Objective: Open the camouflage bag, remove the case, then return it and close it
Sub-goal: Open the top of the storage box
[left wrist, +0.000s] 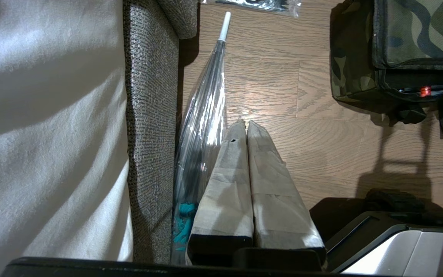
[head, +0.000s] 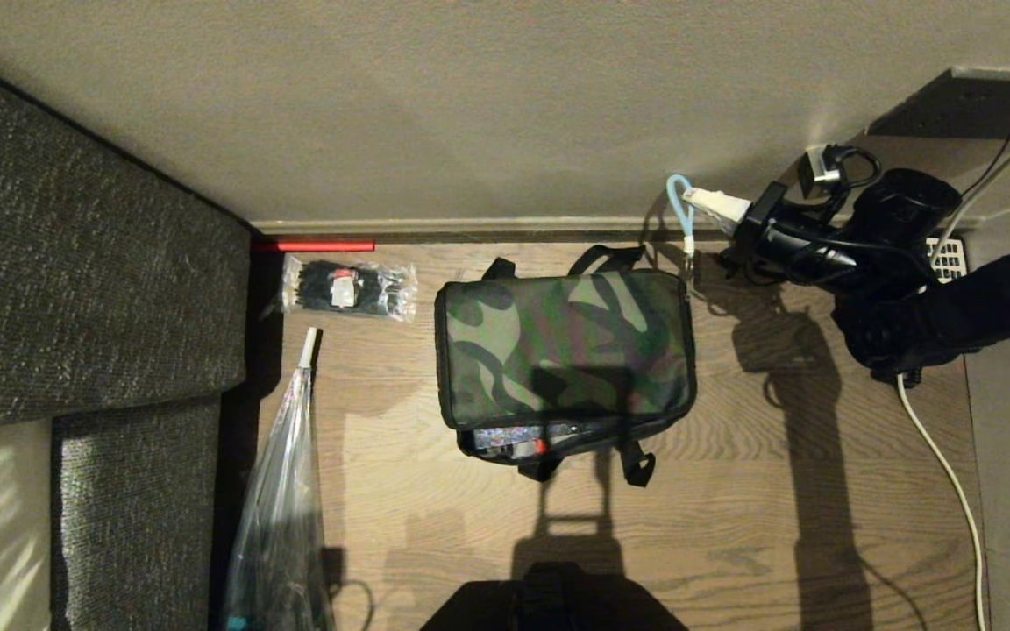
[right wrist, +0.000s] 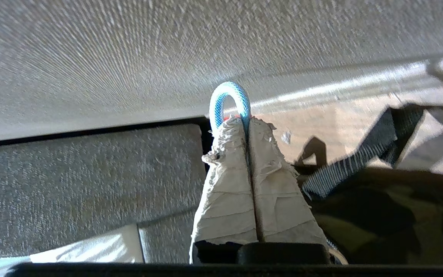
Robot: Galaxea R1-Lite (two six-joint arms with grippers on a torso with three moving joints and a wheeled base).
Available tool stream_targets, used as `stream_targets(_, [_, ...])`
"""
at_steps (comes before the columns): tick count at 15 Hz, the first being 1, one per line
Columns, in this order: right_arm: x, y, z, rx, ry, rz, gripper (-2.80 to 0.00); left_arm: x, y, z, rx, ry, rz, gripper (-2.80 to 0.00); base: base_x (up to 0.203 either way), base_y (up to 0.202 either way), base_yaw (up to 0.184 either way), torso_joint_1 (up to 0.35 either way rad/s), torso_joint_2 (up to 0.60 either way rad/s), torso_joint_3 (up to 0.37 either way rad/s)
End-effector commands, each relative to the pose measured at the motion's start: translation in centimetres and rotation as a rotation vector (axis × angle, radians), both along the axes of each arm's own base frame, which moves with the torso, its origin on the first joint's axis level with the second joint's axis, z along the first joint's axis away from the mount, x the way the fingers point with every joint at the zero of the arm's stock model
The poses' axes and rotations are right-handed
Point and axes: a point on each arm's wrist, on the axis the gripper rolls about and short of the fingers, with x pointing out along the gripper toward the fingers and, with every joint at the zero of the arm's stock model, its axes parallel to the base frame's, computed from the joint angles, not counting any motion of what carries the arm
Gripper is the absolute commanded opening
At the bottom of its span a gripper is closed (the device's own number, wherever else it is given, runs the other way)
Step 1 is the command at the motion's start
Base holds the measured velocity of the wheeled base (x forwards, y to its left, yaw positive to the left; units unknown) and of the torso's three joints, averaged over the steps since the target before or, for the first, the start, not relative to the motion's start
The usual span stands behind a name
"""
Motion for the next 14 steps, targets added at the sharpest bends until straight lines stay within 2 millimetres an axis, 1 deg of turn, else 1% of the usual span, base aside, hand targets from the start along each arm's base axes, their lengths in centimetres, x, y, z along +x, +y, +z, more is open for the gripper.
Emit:
stream_targets(1, [0.5, 0.0, 0.2, 0.006, -0.021, 0.005, -2.80, 0.0, 0.0, 0.0, -0.002, 0.000, 0.001, -2.80, 0.000, 0.000, 0.000, 0.000, 0.00, 0.000])
stream_targets(3, [0.5, 0.0, 0.6, 0.008, -0.037, 0.003, -2.80, 0.0, 0.0, 0.0, 0.000, 0.000, 0.001, -2.80, 0.000, 0.000, 0.000, 0.000, 0.00, 0.000])
stream_targets(6, [0.6, 0.0, 0.5, 0.008, -0.036, 0.003, -2.80, 0.0, 0.0, 0.0, 0.000, 0.000, 0.001, -2.80, 0.000, 0.000, 0.000, 0.000, 0.00, 0.000])
stream_targets(7, [0.5, 0.0, 0.4, 0.007, -0.029, 0.003, -2.80, 0.0, 0.0, 0.0, 0.000, 0.000, 0.001, -2.80, 0.000, 0.000, 0.000, 0.000, 0.00, 0.000])
stream_targets(10, [0.3, -0.1, -1.1, -0.001, 0.033, 0.005, -2.80, 0.0, 0.0, 0.0, 0.000, 0.000, -0.001, -2.80, 0.000, 0.000, 0.000, 0.000, 0.00, 0.000])
stream_targets(14, [-0.4, -0.1, -1.9, -0.009, 0.077, 0.017, -2.80, 0.0, 0.0, 0.0, 0.000, 0.000, -0.001, -2.80, 0.000, 0.000, 0.000, 0.000, 0.00, 0.000])
